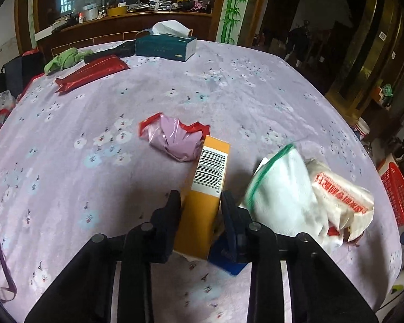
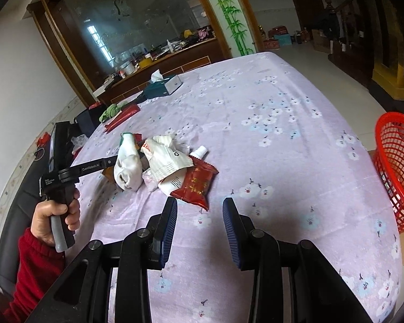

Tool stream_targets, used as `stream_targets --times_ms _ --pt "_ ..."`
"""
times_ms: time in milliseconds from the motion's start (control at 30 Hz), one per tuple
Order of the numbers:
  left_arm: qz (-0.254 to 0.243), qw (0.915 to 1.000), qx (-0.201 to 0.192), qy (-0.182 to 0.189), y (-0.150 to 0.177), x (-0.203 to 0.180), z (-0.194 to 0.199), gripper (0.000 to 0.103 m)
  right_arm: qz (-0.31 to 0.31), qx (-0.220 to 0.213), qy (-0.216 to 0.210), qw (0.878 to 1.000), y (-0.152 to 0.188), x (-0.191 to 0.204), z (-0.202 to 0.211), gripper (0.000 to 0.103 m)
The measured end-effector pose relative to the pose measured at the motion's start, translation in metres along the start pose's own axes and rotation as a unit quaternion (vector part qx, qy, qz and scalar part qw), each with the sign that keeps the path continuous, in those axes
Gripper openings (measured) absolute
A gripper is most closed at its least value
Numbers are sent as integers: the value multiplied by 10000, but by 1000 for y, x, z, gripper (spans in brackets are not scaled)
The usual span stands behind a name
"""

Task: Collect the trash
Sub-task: 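Grasp the orange box with the left tool while the right tool grasps the white plastic bag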

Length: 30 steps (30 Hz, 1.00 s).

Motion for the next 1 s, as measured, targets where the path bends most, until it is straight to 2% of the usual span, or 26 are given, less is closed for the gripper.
stream_targets --times_ms 167,267,433,500,567,667,933,1000 --pt "158 9998 53 -68 -2 17 1 29 103 72 -47 9999 -9 8 -8 38" --pt "302 9994 179 -79 -2 25 -7 29 202 54 -102 9997 -17 15 -12 45" --pt "333 9992 218 -105 -2 26 -18 29 402 45 -112 9991 -34 24 -24 46" --pt "354 9992 155 -107 -3 27 -19 27 457 68 -141 9988 -40 27 -32 46" --pt "361 9992 100 -122 -3 28 -17 21 521 137 -194 9984 -47 29 -42 48" --pt "473 9988 42 82 -2 29 -8 21 641 251 -214 9974 -55 32 -60 60" --pt "515 9975 -324 373 12 24 33 21 941 602 -93 9937 -54 42 -107 60" --pt "469 9970 -437 442 17 18 45 21 1012 701 -101 9923 -49 46 -114 56"
Point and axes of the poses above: each gripper's, at about its wrist camera, not at the fingertips, and z roughly against the way its jaws point, x to its left, y to its underside, the point moved 10 cm from there along -z, roughly the way its jaws point, and after that the axes turned 13 degrees about z, right-handed, at the moved point
